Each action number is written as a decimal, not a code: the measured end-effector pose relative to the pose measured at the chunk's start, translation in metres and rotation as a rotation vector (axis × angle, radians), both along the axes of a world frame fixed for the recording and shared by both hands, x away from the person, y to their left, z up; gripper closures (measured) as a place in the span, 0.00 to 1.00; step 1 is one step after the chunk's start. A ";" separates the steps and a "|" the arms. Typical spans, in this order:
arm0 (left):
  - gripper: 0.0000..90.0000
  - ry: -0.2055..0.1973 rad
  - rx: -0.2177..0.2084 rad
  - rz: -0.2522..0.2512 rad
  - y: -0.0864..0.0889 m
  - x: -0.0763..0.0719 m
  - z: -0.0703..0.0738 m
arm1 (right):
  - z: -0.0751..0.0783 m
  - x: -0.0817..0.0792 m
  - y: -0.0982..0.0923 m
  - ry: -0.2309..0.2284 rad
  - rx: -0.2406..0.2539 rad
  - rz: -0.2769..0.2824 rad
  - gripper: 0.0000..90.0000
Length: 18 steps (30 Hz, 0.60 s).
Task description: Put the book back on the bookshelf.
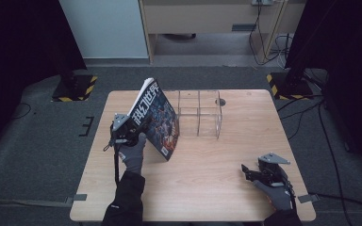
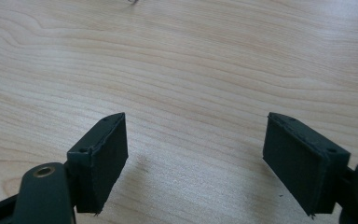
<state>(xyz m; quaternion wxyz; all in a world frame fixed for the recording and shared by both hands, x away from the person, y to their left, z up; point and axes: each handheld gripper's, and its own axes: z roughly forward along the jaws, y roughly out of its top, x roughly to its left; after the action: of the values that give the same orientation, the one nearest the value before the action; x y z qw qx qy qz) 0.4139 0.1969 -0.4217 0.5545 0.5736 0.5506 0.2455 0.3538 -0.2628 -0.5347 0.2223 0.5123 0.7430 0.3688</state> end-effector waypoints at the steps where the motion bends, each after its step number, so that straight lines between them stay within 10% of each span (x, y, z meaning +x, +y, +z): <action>1: 0.87 0.005 -0.007 0.000 0.000 0.000 0.000 | 0.000 0.000 0.000 -0.001 0.000 0.001 0.24; 18: 0.91 -0.090 -0.078 0.018 -0.022 0.024 0.019 | 0.001 0.000 -0.002 -0.007 0.008 -0.004 0.24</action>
<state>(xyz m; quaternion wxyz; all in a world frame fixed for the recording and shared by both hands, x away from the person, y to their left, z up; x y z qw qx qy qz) 0.4379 0.1745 -0.4028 0.5984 0.5350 0.5395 0.2541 0.3539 -0.2645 -0.5336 0.2238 0.5132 0.7398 0.3731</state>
